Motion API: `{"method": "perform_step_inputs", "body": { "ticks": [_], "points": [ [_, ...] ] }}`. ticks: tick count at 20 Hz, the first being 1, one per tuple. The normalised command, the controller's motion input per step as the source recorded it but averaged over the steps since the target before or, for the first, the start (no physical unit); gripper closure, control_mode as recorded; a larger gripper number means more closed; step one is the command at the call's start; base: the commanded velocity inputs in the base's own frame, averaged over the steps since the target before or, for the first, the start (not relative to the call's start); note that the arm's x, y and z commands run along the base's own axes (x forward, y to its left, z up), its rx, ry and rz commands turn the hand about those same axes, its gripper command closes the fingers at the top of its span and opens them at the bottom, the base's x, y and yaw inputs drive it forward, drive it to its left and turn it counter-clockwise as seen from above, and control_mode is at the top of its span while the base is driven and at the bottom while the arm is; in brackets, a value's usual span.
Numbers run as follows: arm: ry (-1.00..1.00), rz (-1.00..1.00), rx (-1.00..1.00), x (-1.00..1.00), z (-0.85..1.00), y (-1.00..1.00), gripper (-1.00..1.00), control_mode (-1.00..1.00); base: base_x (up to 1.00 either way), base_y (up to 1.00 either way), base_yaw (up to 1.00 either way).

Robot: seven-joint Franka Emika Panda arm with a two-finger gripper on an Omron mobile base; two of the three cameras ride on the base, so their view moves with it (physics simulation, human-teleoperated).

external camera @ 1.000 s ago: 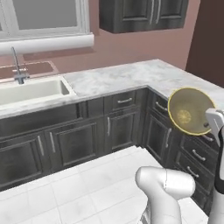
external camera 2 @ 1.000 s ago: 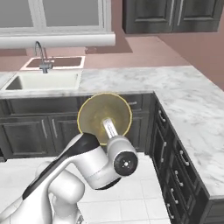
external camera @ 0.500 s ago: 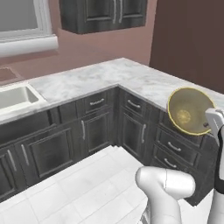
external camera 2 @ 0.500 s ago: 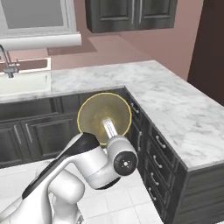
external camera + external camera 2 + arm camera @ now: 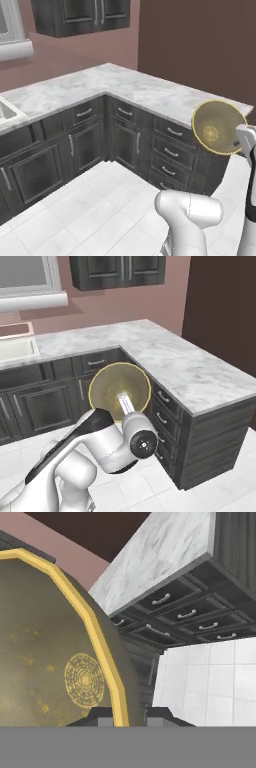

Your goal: Clear the mugs and bowl far away from the sink.

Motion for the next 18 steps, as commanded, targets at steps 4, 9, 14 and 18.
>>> {"method": "perform_step_inputs", "body": {
  "ticks": [4, 9, 14, 18],
  "points": [
    [0.0, 0.0, 0.0, 0.0, 0.0, 0.0, 1.0, 1.0, -0.88, 0.26, -0.24],
    [0.0, 0.0, 0.0, 0.0, 0.0, 0.0, 1.0, 1.0, -0.83, 0.32, -0.24],
    [0.0, 0.0, 0.0, 0.0, 0.0, 0.0, 1.0, 1.0, -0.39, 0.11, -0.41],
    [0.0, 0.0, 0.0, 0.0, 0.0, 0.0, 1.0, 1.0, -0.13, 0.0, -0.55]
  ]
}}
